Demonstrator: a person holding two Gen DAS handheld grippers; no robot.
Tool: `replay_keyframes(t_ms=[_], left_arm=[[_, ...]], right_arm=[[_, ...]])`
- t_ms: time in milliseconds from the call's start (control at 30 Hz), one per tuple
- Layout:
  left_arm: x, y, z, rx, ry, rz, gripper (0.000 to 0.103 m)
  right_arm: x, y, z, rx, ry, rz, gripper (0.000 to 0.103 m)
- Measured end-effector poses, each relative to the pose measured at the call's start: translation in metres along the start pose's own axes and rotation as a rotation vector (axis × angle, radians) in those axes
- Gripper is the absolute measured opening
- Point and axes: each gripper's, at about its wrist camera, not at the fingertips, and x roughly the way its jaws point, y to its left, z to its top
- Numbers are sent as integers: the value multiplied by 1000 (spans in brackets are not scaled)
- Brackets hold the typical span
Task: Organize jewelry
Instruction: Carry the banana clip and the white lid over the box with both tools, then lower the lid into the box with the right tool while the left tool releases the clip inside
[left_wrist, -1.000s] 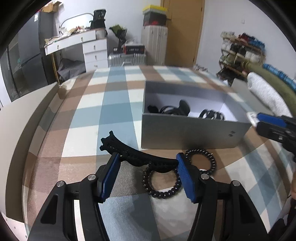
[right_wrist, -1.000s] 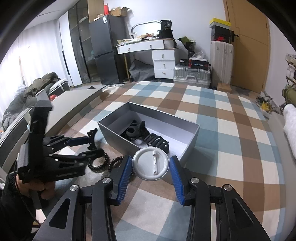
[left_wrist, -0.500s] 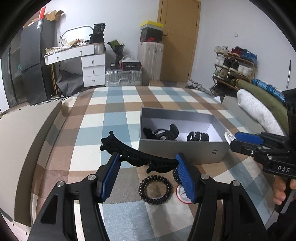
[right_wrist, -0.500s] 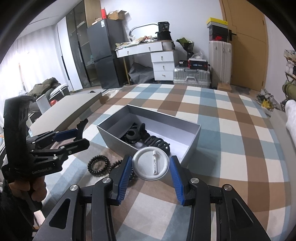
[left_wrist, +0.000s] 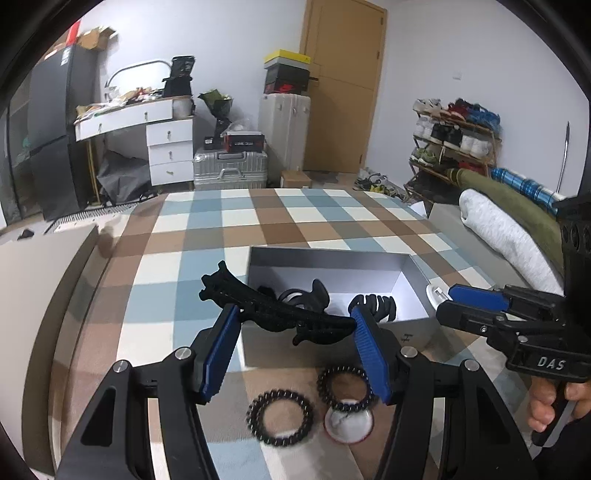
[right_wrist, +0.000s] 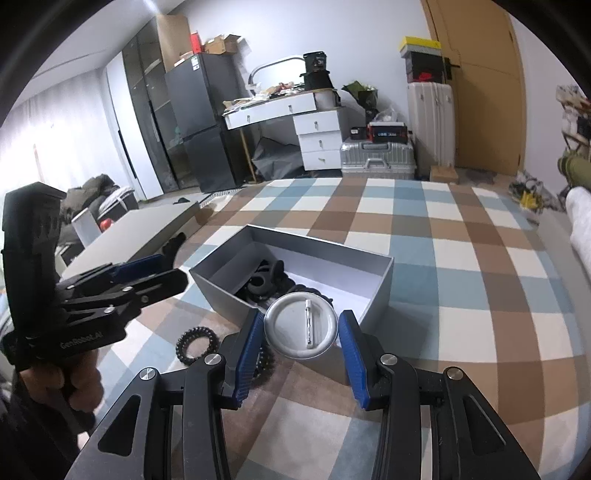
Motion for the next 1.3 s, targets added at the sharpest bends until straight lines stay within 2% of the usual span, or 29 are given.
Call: replay_keyframes(t_ms=[233, 567, 833, 1300], left_arm=[[16, -10, 12, 40, 20, 16, 57], [44, -10, 8, 44, 93, 27, 57], [43, -15, 6, 48, 107, 26, 57], [40, -27, 4, 54, 158, -9, 57]], right_arm=[[6, -9, 13, 36, 5, 18, 41], [31, -14, 29, 95, 29, 64, 41], [52, -19, 25, 102, 67, 59, 41], [62, -31, 32, 65, 71, 74, 41]])
